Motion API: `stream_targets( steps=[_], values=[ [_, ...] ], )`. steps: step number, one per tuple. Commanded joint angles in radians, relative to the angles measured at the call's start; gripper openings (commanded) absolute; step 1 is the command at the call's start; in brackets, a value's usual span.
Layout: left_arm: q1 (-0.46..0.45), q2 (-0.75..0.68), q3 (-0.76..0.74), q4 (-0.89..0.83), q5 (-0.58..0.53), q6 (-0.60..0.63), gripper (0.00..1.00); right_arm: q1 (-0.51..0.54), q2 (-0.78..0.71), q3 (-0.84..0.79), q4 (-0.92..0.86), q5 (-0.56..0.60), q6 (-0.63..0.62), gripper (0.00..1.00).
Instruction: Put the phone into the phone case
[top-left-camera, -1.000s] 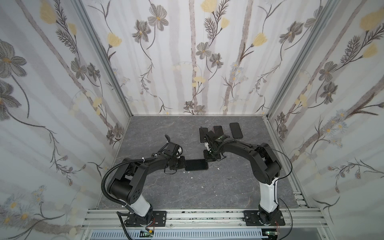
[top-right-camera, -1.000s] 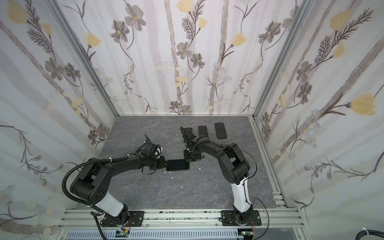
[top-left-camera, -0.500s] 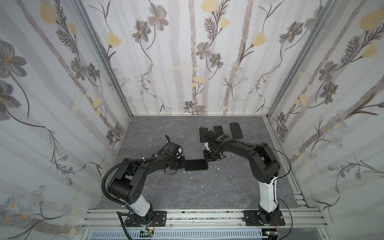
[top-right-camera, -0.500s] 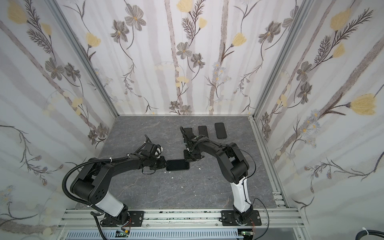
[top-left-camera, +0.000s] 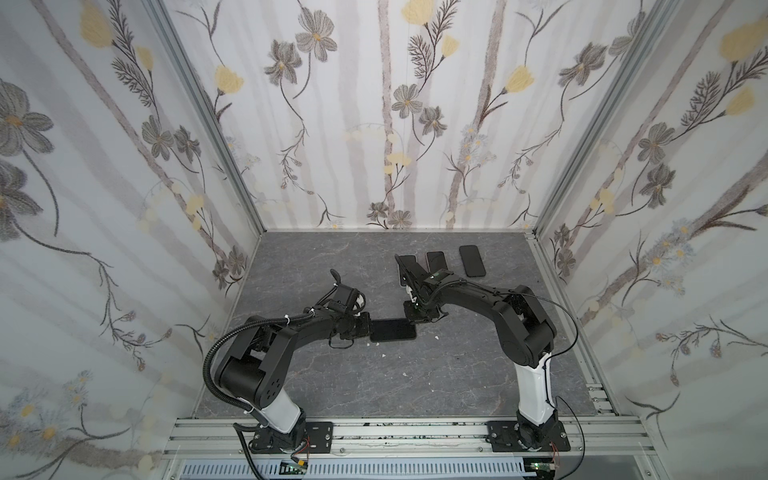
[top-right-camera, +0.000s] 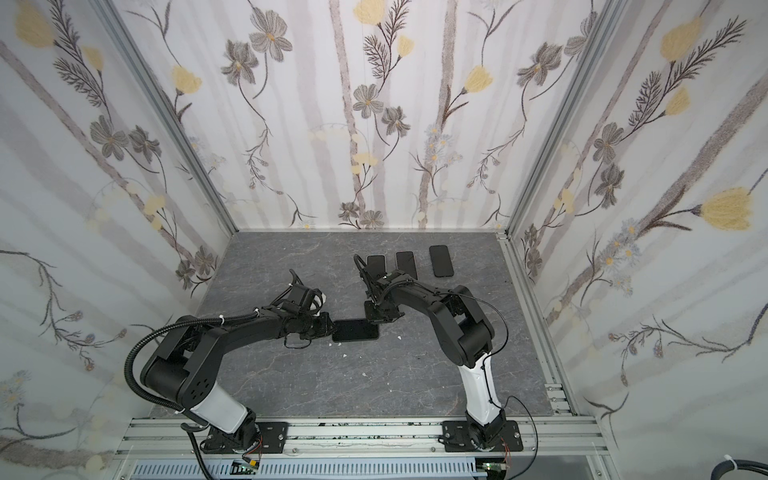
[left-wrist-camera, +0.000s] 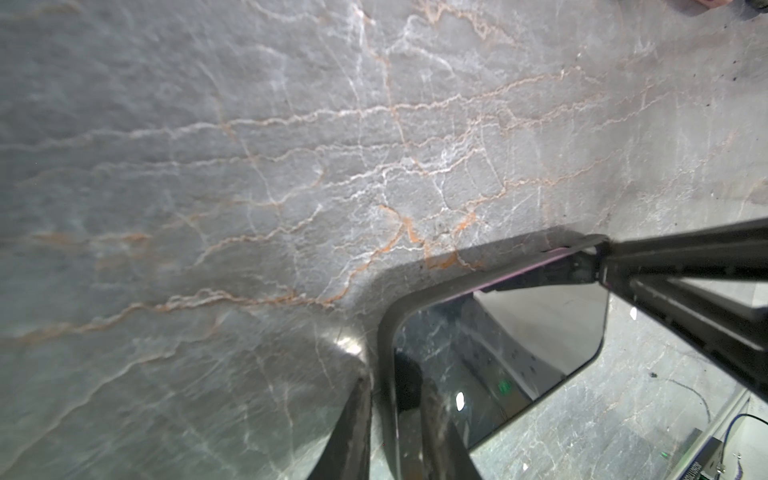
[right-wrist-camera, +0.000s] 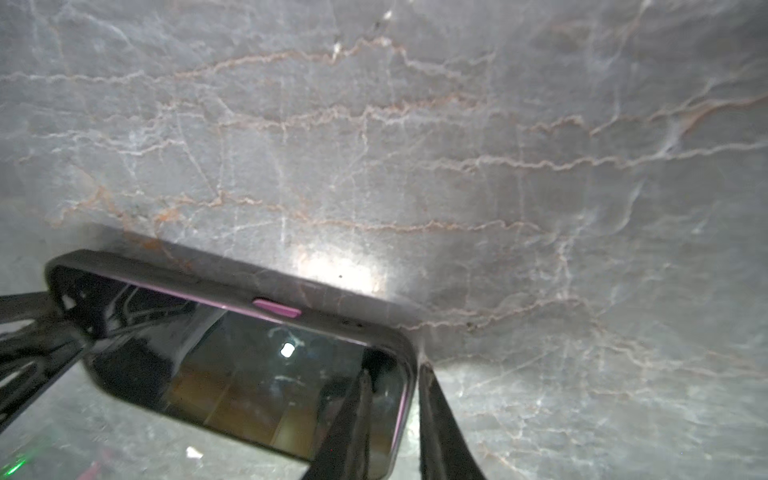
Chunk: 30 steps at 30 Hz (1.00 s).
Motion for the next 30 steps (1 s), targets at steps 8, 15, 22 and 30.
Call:
stream_targets(
  steps=[8,15,22,30],
  values=[
    [0.028,-0.096,0.033,-0.06,-0.011,0.002,0.24,0.007,-0.085,0.097,-0.014,-0.009,-0.221,0.41],
    [0.083,-0.296,0.057,-0.143,-0.054,0.021,0.36,0.057,-0.141,0.037,0.07,-0.147,-0.709,0.81],
    [0.11,-0.487,0.053,-0.198,-0.109,0.065,0.51,0.073,-0.119,-0.012,0.118,-0.146,-0.978,1.0],
    [0.126,-0.535,0.036,-0.226,-0.116,0.103,0.52,0.078,-0.01,0.023,0.058,-0.121,-1.107,0.99]
  ],
)
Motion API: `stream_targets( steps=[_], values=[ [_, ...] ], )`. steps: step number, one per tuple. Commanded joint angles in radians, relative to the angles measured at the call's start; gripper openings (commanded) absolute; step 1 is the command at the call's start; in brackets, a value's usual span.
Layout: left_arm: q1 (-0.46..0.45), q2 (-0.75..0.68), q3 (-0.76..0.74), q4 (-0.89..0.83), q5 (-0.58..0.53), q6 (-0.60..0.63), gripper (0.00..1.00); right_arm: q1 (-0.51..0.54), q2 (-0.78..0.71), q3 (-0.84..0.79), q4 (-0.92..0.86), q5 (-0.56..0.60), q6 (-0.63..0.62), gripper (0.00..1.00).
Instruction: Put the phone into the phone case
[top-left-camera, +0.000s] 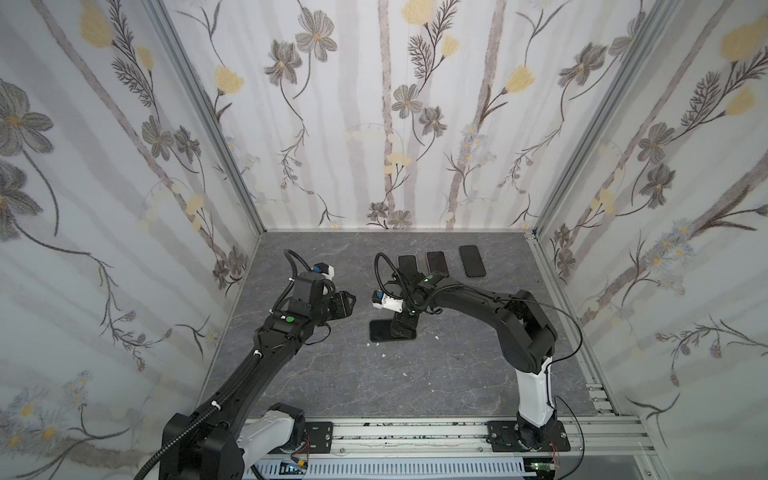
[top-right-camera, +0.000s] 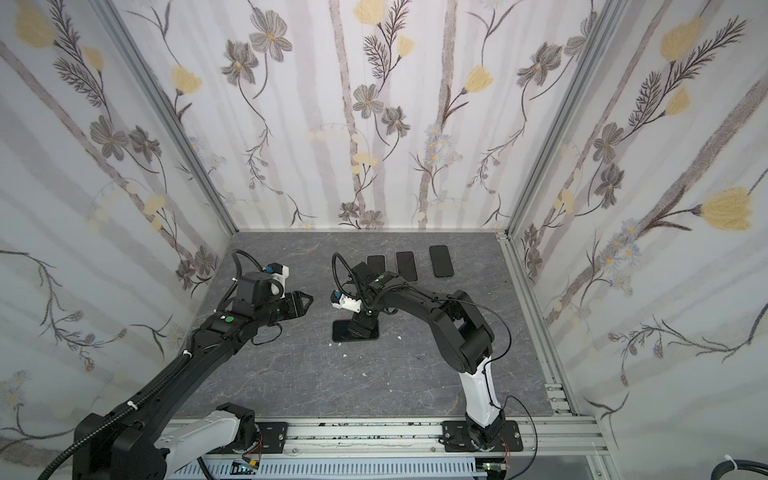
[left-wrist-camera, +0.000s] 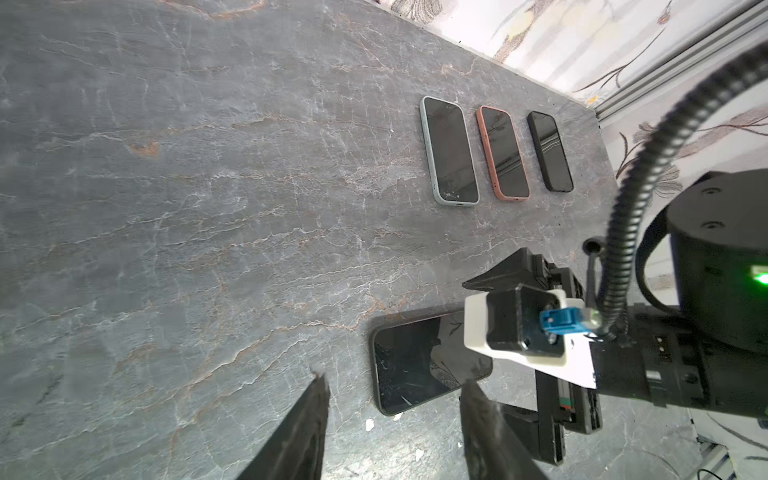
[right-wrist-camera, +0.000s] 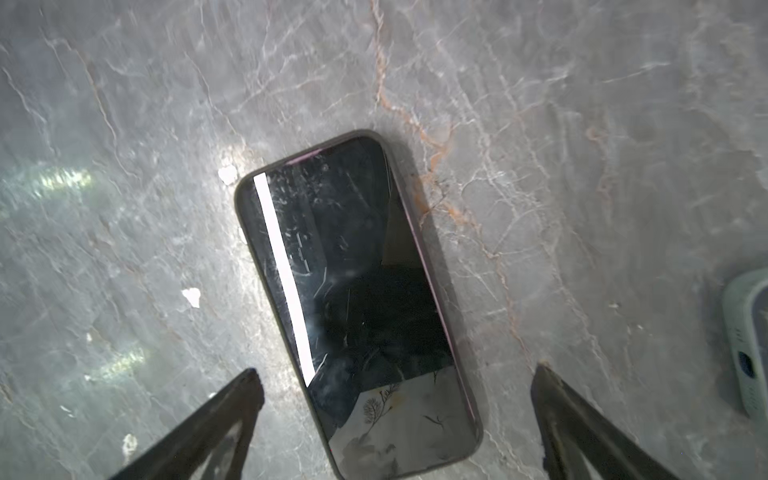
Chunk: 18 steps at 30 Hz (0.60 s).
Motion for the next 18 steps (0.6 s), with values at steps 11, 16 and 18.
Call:
stream_targets(
  steps=[11,16,18],
  values=[
    [0.014,-0.004,-0.014,-0.014,0.007,0.038,0.52,0.012,0.148,0.085,-0.103,0.046,-0.101,1.0],
    [0.021,-0.013,-0.014,-0.017,0.004,0.039,0.52,0.025,0.163,0.089,-0.111,0.088,-0.059,0.96],
    [0.023,-0.017,-0.014,-0.017,0.002,0.037,0.52,0.028,0.161,0.086,-0.102,0.109,-0.005,0.93]
  ],
)
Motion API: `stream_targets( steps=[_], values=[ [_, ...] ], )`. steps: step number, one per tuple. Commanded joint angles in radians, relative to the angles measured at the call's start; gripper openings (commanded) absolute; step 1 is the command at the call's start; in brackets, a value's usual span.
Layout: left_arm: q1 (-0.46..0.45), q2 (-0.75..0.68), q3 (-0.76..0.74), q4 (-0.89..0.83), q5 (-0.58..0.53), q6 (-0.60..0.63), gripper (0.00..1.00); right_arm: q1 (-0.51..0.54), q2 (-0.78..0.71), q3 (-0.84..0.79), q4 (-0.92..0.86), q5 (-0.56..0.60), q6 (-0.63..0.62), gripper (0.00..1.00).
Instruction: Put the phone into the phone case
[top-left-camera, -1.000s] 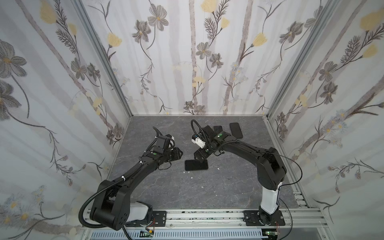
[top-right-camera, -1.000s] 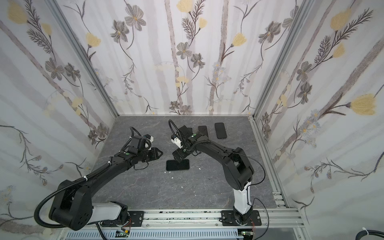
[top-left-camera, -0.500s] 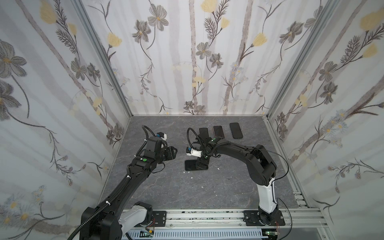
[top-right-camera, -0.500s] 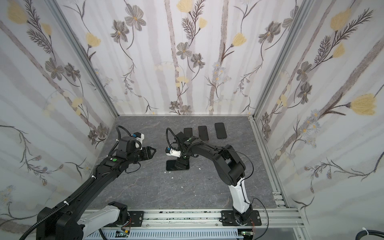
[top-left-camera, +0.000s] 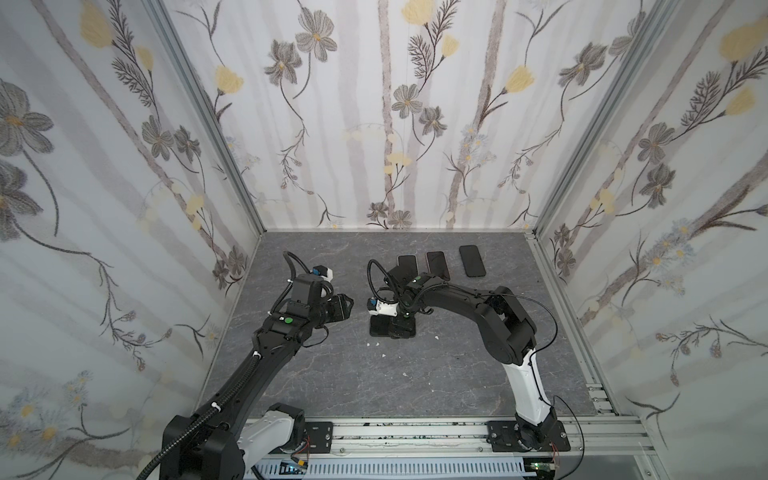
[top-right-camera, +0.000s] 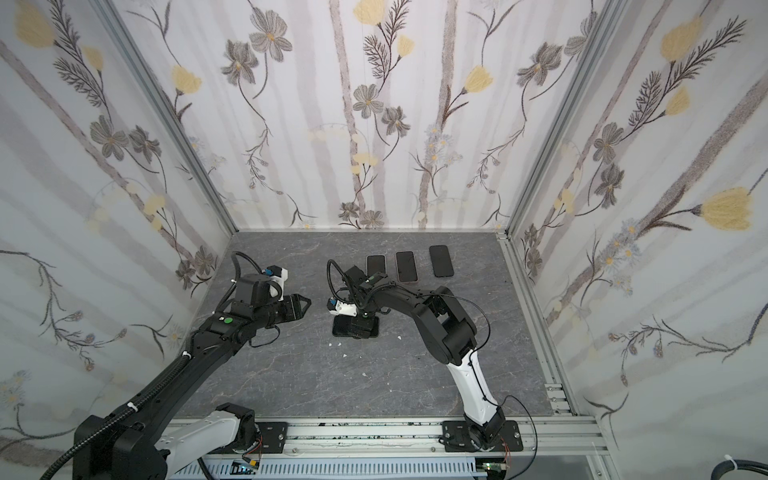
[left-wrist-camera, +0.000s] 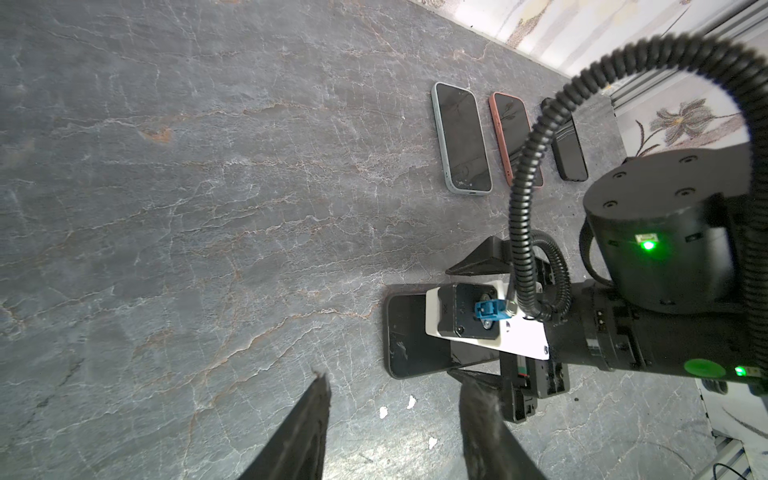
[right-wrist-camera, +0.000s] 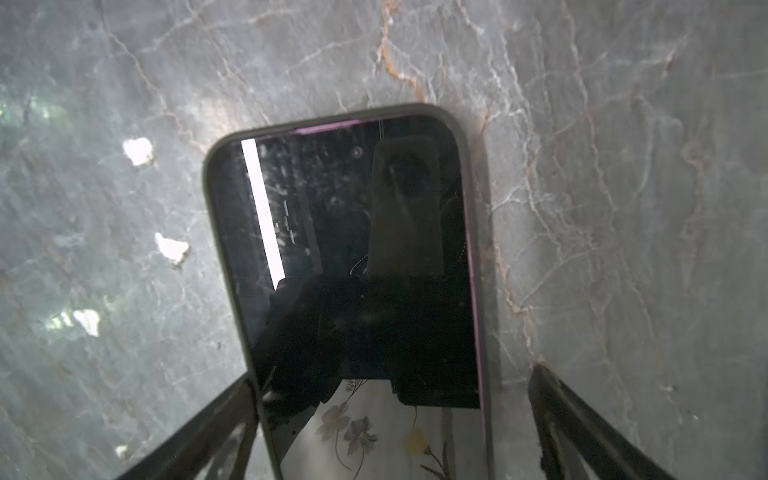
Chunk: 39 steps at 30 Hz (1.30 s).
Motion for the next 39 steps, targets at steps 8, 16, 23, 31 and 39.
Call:
stream_targets(
  steps=[8,16,23,31,39],
  values=[
    [0.011,-0.023,-0.001,-0.005,-0.022,-0.003,0.52,0.006,-0.059,-0.108,0.017,0.105,0.521,0.82],
    [0.011,-0.016,-0.005,0.055,-0.043,-0.04,0.52,-0.003,-0.232,-0.368,0.161,0.237,1.022,0.83],
    [0.012,-0.025,-0.042,0.198,-0.078,-0.108,0.52,-0.004,-0.259,-0.469,0.245,0.281,1.342,0.84],
    [0.012,-0.021,-0.067,0.276,-0.11,-0.168,0.51,0.007,-0.301,-0.471,0.315,0.291,1.454,0.85],
    [0.012,-0.026,-0.148,0.462,-0.271,-0.169,0.53,0.024,-0.404,-0.402,0.256,0.361,1.418,0.96]
  ],
)
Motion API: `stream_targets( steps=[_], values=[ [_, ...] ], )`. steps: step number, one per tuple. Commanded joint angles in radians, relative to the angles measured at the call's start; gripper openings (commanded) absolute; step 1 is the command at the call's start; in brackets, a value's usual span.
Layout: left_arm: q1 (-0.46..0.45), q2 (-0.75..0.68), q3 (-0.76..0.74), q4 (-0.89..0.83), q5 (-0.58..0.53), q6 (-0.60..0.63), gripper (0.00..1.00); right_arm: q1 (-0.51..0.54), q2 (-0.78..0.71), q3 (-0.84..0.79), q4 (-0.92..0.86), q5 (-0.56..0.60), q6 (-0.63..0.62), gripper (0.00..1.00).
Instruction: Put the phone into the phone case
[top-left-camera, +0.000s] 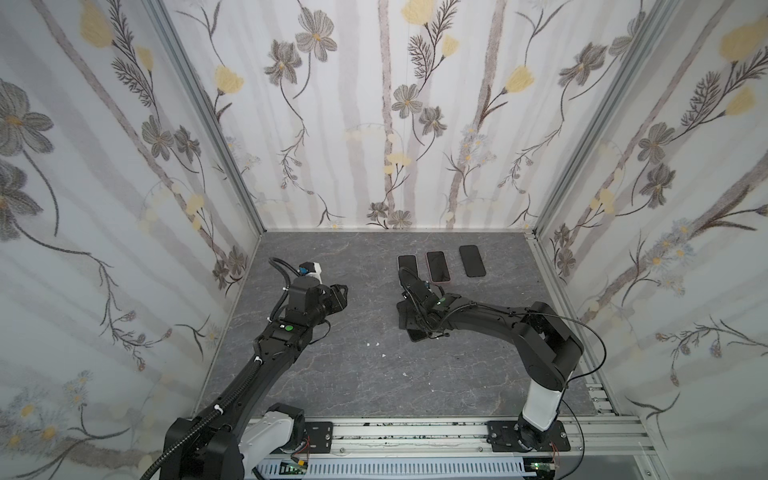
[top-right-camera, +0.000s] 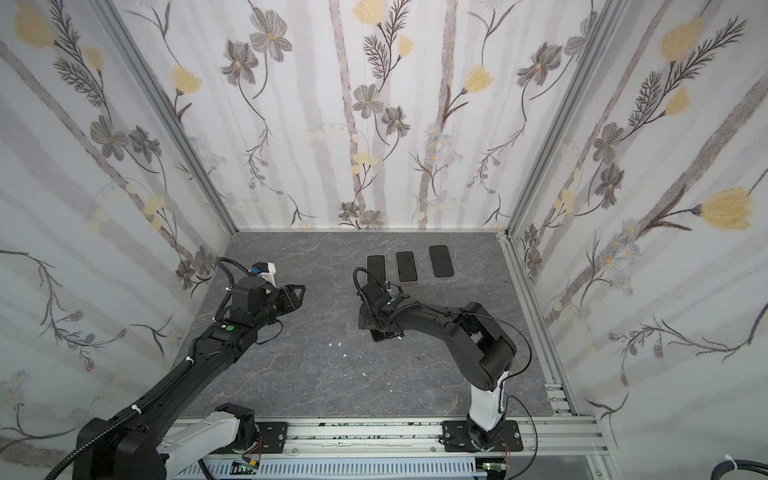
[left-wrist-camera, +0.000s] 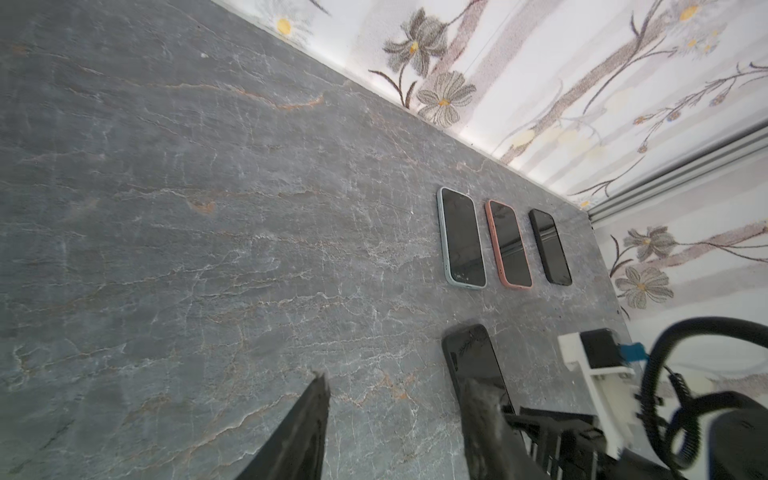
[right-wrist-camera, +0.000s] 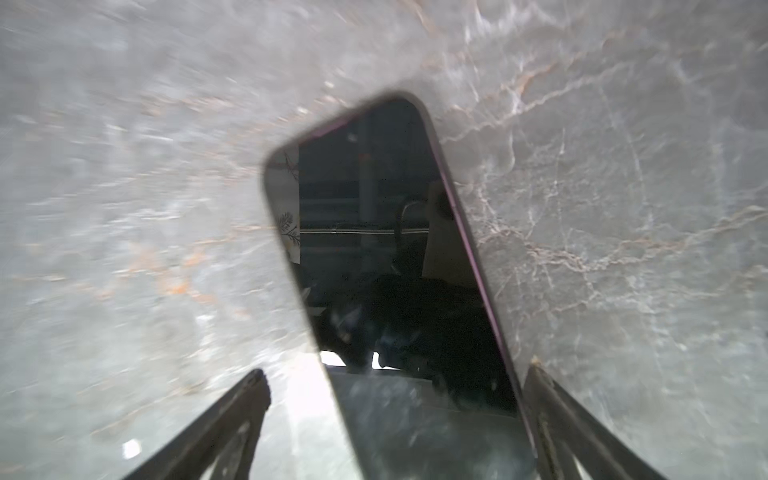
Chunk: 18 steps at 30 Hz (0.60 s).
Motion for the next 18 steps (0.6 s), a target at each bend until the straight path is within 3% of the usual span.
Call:
stream_targets(
  steps=[1,6,8,10,13,16,18],
  values=[
    [0.002,0.006,-0.043,0.191,-0.157,-0.002,0.54,-0.003,-0.069,0.038,-0.057,0.081,-0.01,0.97],
    [0.01,0.101,-0.082,0.435,-0.476,0.157,0.58,-0.113,-0.271,0.033,-0.08,0.262,-0.137,0.99],
    [0.021,0.159,-0.1,0.548,-0.597,0.262,0.64,-0.208,-0.375,-0.057,0.023,0.311,-0.251,0.99],
    [0.035,0.196,-0.133,0.668,-0.656,0.415,0.74,-0.322,-0.501,-0.228,0.259,0.356,-0.423,1.0],
    [0.059,0.227,-0.272,0.951,-0.662,0.574,0.78,-0.48,-0.662,-0.542,0.662,0.38,-0.605,1.0],
    [0.14,0.246,-0.332,0.987,-0.538,0.462,0.81,-0.63,-0.738,-0.766,0.982,0.258,-0.67,1.0],
    [0.174,0.289,-0.347,1.022,-0.435,0.456,0.82,-0.688,-0.714,-0.854,1.123,0.17,-0.71,1.0]
  ],
)
